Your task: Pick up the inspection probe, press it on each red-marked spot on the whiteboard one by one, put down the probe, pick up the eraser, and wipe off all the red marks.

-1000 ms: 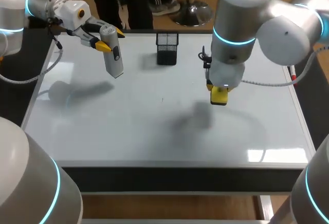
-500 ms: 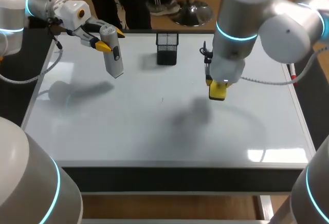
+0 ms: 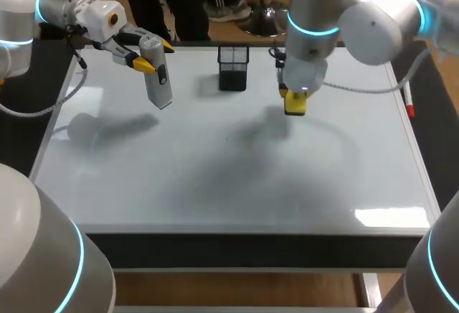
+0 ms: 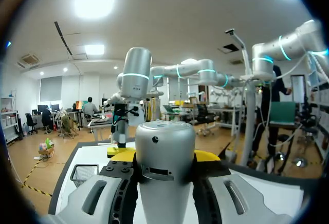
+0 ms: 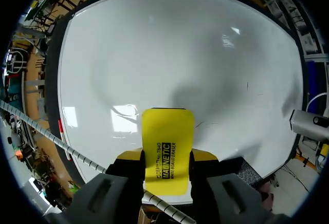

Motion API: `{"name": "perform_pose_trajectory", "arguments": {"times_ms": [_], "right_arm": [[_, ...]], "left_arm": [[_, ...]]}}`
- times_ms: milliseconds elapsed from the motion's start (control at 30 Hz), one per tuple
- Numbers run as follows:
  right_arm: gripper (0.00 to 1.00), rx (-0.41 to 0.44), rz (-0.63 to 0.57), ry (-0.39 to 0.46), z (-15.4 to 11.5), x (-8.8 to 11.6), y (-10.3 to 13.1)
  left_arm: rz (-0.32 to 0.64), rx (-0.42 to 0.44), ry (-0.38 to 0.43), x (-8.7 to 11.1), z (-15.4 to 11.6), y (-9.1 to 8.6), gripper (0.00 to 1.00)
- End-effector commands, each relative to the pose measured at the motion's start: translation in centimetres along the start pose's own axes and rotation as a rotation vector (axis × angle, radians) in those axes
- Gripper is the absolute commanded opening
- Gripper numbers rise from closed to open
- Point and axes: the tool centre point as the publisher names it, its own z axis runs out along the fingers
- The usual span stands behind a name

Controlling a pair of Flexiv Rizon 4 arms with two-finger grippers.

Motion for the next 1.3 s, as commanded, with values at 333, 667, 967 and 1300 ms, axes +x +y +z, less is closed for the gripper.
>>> {"name": "perform_pose_trajectory", "arguments": {"times_ms": [333, 667, 967, 1300], "right_arm": [[0.0, -0.061, -0.001, 0.065, 3.5, -1.1, -7.2], [0.0, -0.068, 0.016, 0.075, 5.0, -0.5, -9.3], [0.0, -0.072, 0.007, 0.063, 5.8, -0.5, -10.1], [0.0, -0.067, 0.0, 0.055, 6.4, -0.7, -10.4]], "left_arm": [[-0.001, -0.002, -0.001, 0.0, 0.1, -0.2, 0.0], [-0.001, -0.002, -0.001, 0.0, 0.1, -0.2, 0.0], [-0.001, -0.002, -0.001, 0.0, 0.1, -0.2, 0.0], [-0.001, -0.002, -0.001, 0.0, 0.1, -0.2, 0.0]]}}
